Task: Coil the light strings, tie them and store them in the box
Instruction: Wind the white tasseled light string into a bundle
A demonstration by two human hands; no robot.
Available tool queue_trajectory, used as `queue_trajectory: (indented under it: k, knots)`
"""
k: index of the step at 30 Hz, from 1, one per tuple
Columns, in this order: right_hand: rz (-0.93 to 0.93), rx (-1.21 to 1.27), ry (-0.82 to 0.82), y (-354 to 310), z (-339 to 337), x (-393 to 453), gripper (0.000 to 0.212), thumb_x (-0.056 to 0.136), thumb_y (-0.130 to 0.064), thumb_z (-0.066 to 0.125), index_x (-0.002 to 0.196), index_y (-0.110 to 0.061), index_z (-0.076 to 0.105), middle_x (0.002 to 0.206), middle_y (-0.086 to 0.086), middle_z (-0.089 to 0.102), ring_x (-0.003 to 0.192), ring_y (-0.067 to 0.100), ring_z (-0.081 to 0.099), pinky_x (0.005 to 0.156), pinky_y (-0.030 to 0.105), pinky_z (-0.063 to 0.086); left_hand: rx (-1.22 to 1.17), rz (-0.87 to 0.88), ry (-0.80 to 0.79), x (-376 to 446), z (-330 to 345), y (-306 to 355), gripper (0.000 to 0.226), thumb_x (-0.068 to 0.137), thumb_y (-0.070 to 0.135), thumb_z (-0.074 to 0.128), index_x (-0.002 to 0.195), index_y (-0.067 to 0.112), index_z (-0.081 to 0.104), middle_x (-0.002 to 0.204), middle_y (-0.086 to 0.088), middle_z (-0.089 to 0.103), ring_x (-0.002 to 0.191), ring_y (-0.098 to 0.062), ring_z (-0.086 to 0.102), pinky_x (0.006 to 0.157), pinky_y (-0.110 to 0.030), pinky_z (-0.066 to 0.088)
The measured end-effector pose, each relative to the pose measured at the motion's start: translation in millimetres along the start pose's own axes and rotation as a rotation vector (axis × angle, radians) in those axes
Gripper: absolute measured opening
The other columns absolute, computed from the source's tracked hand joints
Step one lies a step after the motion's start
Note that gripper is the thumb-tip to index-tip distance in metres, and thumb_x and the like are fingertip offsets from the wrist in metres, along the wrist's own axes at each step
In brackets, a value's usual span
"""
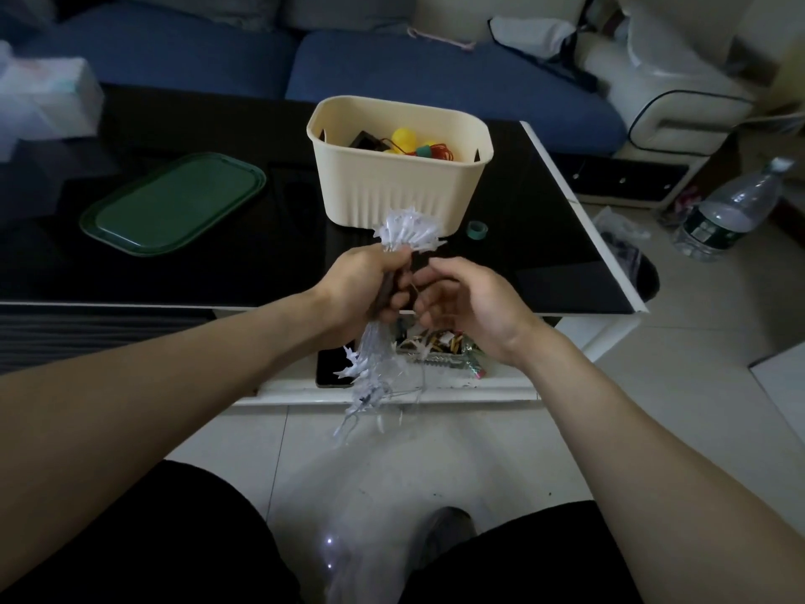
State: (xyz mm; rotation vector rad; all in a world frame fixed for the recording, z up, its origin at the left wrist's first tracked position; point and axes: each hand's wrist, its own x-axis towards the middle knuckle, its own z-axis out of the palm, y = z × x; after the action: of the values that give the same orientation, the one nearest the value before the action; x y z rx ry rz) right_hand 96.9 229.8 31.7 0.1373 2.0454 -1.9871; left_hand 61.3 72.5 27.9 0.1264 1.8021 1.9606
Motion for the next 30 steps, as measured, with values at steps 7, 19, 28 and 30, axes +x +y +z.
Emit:
queue_trajectory:
  k: [7, 19, 28, 30]
  knots:
    - [-0.106, -0.411, 0.020, 3.9, -20.1, 1.7, 0.010, 0.083, -0.009, 0.077, 0.077, -0.017, 0.079, 0.075, 0.000, 0.073, 0.077, 0.007, 0.066, 0.084, 0.029, 0.051, -0.232, 0.031, 0.045, -5.7, -2.4, 9.9, 0.022, 0.107, 0.019, 0.032, 0.096, 0.007, 0.046, 0.076, -0.015, 0.067, 0.095, -0.044, 0.069, 0.090, -0.051, 0.056]
    - [0.013, -0.456, -0.090, 12.0, -35.7, 3.2, 0.015, 0.084, -0.005, 0.078, 0.097, -0.010, 0.072, 0.077, 0.004, 0.076, 0.073, 0.017, 0.071, 0.065, 0.024, 0.053, -0.018, 0.092, 0.171, -14.7, -2.3, 14.8, 0.037, 0.108, 0.027, 0.032, 0.088, 0.002, 0.051, 0.075, -0.016, 0.065, 0.075, -0.032, 0.074, 0.051, -0.031, 0.057]
    - [0.037, -0.436, -0.149, 15.1, -38.8, 2.5, 0.015, 0.088, -0.010, 0.075, 0.102, -0.010, 0.077, 0.091, 0.009, 0.076, 0.082, 0.017, 0.072, 0.075, 0.031, 0.061, 0.140, 0.079, 0.255, -9.2, -6.8, 8.1, 0.029, 0.108, 0.029, 0.033, 0.112, 0.005, 0.047, 0.072, -0.008, 0.066, 0.070, -0.030, 0.074, 0.036, -0.022, 0.031]
    - [0.055, -0.418, -0.170, 14.3, -38.8, 1.7, 0.014, 0.092, -0.015, 0.071, 0.102, -0.007, 0.077, 0.086, 0.009, 0.074, 0.079, 0.019, 0.069, 0.074, 0.031, 0.059, 0.160, 0.068, 0.269, -7.8, -8.3, 6.7, 0.028, 0.108, 0.029, 0.034, 0.111, 0.005, 0.048, 0.068, -0.006, 0.066, 0.070, -0.031, 0.074, 0.037, -0.024, 0.028]
